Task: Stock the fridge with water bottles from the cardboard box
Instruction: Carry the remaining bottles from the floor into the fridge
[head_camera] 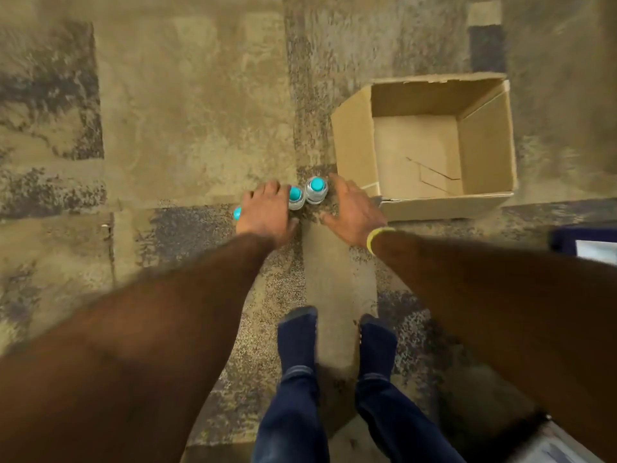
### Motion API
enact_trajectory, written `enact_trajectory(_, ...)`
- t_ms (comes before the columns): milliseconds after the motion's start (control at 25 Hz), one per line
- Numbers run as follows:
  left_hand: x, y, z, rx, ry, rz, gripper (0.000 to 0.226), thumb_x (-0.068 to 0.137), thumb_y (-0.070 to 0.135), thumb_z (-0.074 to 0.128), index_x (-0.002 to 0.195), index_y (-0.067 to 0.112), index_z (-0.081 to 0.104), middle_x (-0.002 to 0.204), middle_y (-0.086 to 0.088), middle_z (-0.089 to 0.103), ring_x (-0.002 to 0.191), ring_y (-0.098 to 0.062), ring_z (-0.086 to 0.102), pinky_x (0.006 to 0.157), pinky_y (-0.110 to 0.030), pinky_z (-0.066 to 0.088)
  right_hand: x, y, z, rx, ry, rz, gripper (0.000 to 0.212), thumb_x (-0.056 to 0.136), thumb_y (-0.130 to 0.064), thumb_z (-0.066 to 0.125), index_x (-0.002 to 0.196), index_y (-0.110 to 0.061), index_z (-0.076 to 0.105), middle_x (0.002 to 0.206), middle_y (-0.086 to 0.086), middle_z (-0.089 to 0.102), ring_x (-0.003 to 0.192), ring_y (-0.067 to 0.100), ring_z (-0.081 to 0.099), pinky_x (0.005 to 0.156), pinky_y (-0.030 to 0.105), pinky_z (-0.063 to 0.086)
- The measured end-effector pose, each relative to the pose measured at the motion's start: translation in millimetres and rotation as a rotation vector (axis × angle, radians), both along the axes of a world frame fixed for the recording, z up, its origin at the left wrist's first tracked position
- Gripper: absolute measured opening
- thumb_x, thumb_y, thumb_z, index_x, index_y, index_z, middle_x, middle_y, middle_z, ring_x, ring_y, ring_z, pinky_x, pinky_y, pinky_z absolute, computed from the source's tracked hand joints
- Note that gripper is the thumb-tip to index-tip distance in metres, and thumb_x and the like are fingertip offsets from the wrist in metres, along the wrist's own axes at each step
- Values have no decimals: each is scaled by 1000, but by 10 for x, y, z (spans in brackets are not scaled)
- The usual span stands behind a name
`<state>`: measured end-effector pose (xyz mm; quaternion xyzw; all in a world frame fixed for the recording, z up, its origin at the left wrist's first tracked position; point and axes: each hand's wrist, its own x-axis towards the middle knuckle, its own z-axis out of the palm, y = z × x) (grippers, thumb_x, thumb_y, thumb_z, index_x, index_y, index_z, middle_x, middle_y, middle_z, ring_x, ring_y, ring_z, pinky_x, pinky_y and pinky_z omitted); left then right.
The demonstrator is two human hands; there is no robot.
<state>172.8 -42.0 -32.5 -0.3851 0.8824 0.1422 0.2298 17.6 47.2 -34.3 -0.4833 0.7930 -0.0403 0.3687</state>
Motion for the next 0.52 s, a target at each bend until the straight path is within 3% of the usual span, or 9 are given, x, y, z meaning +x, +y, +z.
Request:
enact_trajectory(120, -211, -166, -396, -4, 45, 41, 61, 87, 40, 63, 138, 12, 43, 131, -12, 47, 119, -29, 48, 97, -43, 45, -4, -352, -428, 4, 15, 44, 63, 89, -31, 63, 142, -16, 34, 128, 15, 56, 111, 33, 59, 93, 44, 50)
enact_trajectory(320, -326, -197, -698, 45, 136, 101, 41, 85, 15, 72, 122, 7, 58, 118, -12, 55, 94, -27, 61, 87, -41, 55, -92, -518, -749, -69, 175, 211, 33, 93, -28, 61, 120, -13, 51, 111, 15, 60, 96, 33, 61, 79, 40, 51)
enact_trajectory(520, -371, -310, -544, 88, 147, 60, 37, 86, 20, 72, 120, 8, 62, 113, -13, 58, 92, -26, 59, 83, -35, 53, -217, -398, -645, -147, 77, 165, 22, 91, -26, 62, 108, -14, 56, 103, 10, 62, 91, 29, 60, 73, 33, 44)
